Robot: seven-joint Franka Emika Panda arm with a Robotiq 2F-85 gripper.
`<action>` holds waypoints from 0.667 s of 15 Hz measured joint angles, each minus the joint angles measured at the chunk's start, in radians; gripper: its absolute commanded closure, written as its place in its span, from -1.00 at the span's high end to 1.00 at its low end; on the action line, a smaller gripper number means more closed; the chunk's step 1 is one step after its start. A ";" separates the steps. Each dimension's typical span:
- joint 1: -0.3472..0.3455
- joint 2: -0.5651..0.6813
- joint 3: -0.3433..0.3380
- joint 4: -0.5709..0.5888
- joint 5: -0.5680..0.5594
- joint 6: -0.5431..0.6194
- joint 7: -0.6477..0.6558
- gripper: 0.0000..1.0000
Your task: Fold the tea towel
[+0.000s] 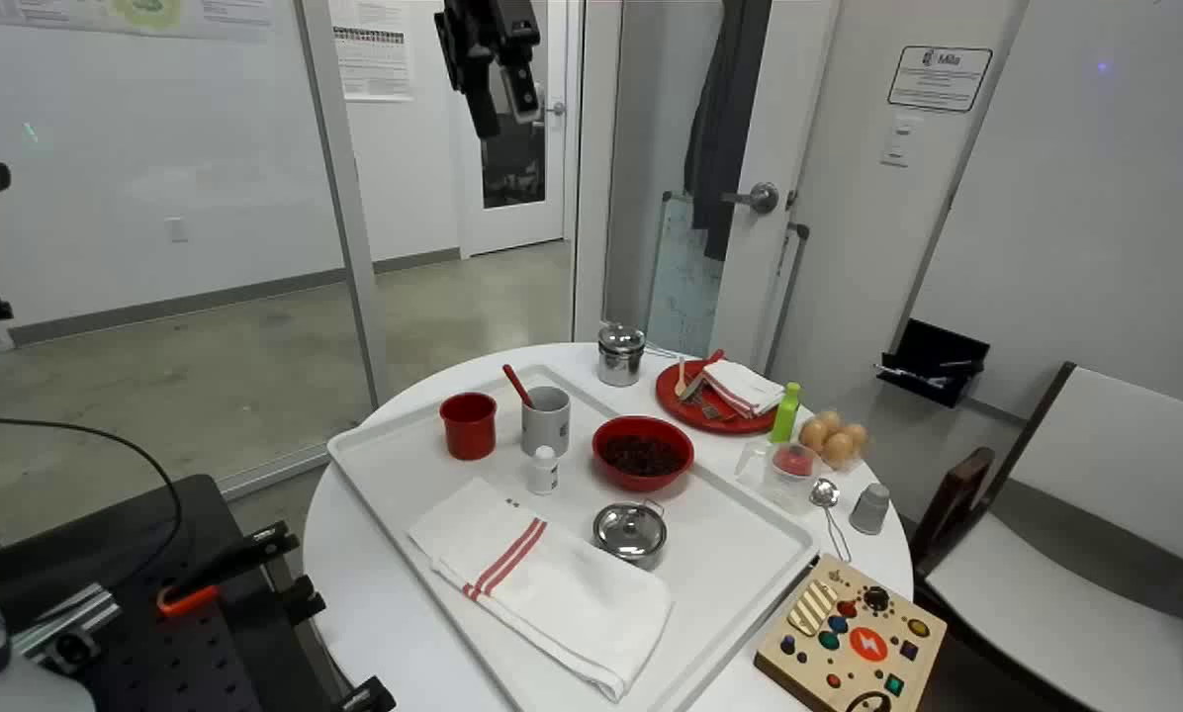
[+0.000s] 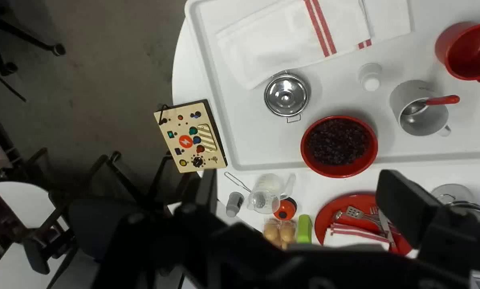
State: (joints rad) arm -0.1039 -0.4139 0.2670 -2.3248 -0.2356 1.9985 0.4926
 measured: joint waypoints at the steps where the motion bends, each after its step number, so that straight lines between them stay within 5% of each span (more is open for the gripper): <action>1: 0.000 0.000 0.000 0.000 0.000 0.000 0.000 1.00; 10: 0.032 0.076 -0.174 -0.063 0.029 0.002 -0.181 1.00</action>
State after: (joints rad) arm -0.0714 -0.3375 0.0931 -2.3874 -0.2064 2.0000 0.3116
